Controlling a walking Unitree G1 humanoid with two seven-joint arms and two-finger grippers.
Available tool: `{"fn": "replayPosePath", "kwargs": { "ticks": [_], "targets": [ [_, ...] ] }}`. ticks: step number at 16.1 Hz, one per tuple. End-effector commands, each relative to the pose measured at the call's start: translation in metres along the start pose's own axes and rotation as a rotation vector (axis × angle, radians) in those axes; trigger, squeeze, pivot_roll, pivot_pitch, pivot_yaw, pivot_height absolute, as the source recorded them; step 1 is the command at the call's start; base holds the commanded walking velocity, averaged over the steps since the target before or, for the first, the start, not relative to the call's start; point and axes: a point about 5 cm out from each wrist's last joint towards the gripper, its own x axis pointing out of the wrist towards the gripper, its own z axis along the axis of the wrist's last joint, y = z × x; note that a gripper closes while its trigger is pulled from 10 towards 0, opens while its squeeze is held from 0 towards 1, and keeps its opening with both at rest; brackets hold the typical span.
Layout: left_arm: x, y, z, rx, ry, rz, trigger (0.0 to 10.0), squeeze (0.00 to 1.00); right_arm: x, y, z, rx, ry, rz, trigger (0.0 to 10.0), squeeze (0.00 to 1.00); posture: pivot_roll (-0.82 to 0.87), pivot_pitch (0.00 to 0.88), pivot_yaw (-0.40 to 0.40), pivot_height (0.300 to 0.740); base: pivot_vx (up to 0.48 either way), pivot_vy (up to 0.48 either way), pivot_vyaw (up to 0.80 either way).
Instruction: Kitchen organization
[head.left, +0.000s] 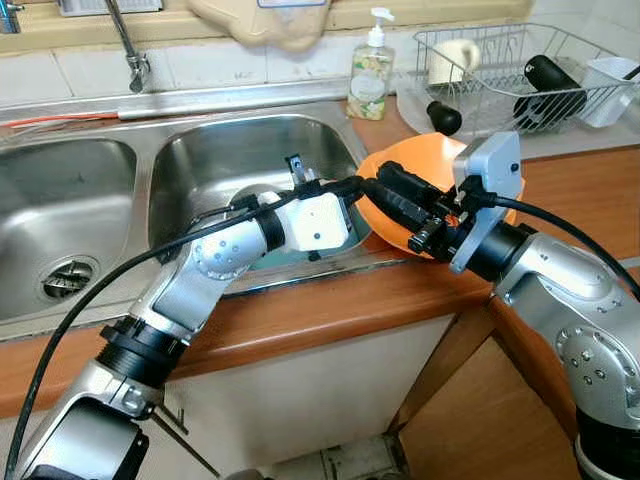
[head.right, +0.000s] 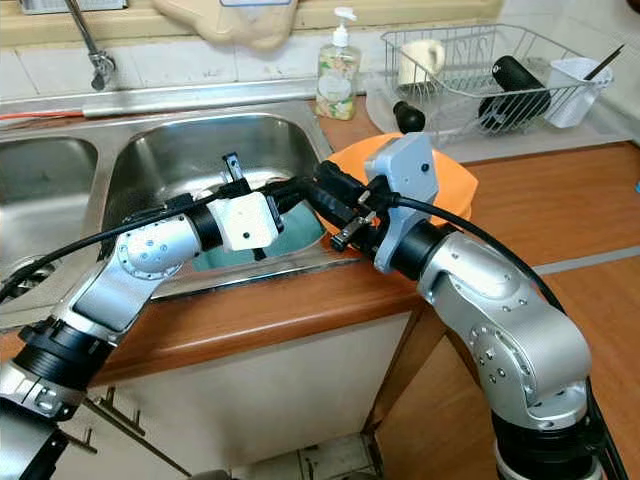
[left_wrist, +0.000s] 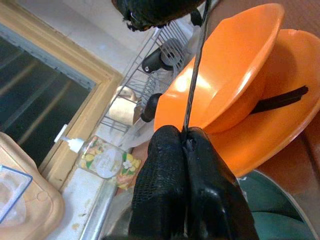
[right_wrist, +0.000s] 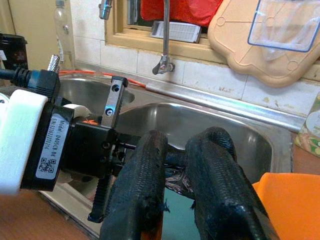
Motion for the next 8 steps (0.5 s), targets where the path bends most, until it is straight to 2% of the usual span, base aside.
{"fn": "replayPosePath", "kwargs": {
  "ticks": [1,2,4,5,8],
  "targets": [
    [0.0,0.005,-0.005,0.02,0.032,-0.004,0.0,0.0,0.001,0.008,0.008,-0.016,-0.026,0.046,10.0,0.0,-0.05,0.0,0.027,0.74,0.0,0.0,0.0],
    [-0.001,0.008,-0.007,0.034,0.039,0.001,0.0,0.0,0.002,0.008,0.008,-0.011,-0.029,0.049,10.0,1.0,-0.05,0.0,0.027,0.74,0.0,0.0,0.0],
    [-0.003,0.01,-0.011,0.044,0.056,0.004,0.0,0.0,0.003,0.007,0.008,-0.029,-0.022,0.037,10.0,1.0,-0.05,0.0,0.025,0.74,0.0,0.0,0.0],
    [-0.005,0.013,-0.016,0.052,0.084,0.009,0.0,0.0,0.003,0.007,0.007,-0.041,-0.013,0.024,10.0,0.0,-0.05,0.0,0.025,0.74,0.0,0.0,0.0],
    [-0.017,0.024,-0.046,0.076,0.265,-0.007,0.0,0.0,0.001,0.007,0.0,-0.072,0.042,0.028,10.0,0.0,-0.05,0.0,0.025,0.74,0.0,0.0,0.0]
  ]
}}
